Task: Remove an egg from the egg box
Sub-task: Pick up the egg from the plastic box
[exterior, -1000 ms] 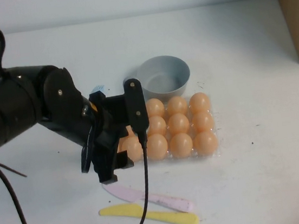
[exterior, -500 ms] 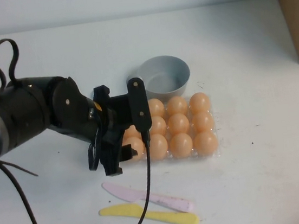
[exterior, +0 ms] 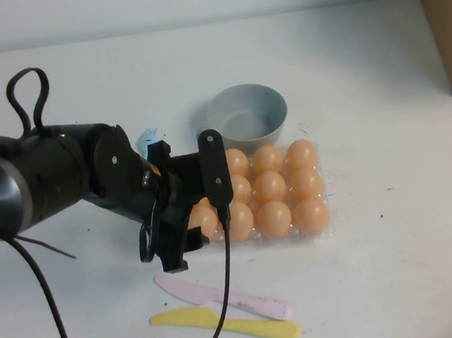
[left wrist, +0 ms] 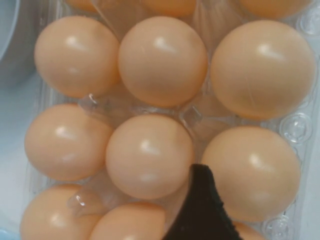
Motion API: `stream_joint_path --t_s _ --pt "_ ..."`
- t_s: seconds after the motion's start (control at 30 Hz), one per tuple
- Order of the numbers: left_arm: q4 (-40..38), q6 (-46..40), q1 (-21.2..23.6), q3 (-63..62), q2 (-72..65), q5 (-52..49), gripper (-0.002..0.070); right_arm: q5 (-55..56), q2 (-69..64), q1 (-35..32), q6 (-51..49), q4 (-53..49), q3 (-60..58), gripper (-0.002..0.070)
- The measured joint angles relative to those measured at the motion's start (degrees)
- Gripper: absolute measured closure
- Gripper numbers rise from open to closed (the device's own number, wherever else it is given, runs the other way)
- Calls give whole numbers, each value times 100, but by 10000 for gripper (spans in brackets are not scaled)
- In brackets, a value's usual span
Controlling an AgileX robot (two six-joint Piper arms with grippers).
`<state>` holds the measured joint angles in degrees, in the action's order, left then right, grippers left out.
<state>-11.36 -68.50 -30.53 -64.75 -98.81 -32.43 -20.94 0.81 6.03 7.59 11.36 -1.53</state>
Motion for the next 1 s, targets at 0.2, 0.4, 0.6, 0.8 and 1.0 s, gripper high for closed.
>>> stream_joint_path --t_s 0.2,0.4,0.6,0.8,1.0 --pt "0 -7 0 0 -44 0 223 0 0 0 0 0 0 694" --pt "40 -12 0 0 -187 120 223 0 0 0 0 0 0 694" --pt "71 -12 0 0 -187 247 223 0 0 0 0 0 0 694" --pt "85 -21 0 0 -234 247 223 0 0 0 0 0 0 694" --pt "85 -21 0 0 -301 313 268 0 0 0 0 0 0 694"
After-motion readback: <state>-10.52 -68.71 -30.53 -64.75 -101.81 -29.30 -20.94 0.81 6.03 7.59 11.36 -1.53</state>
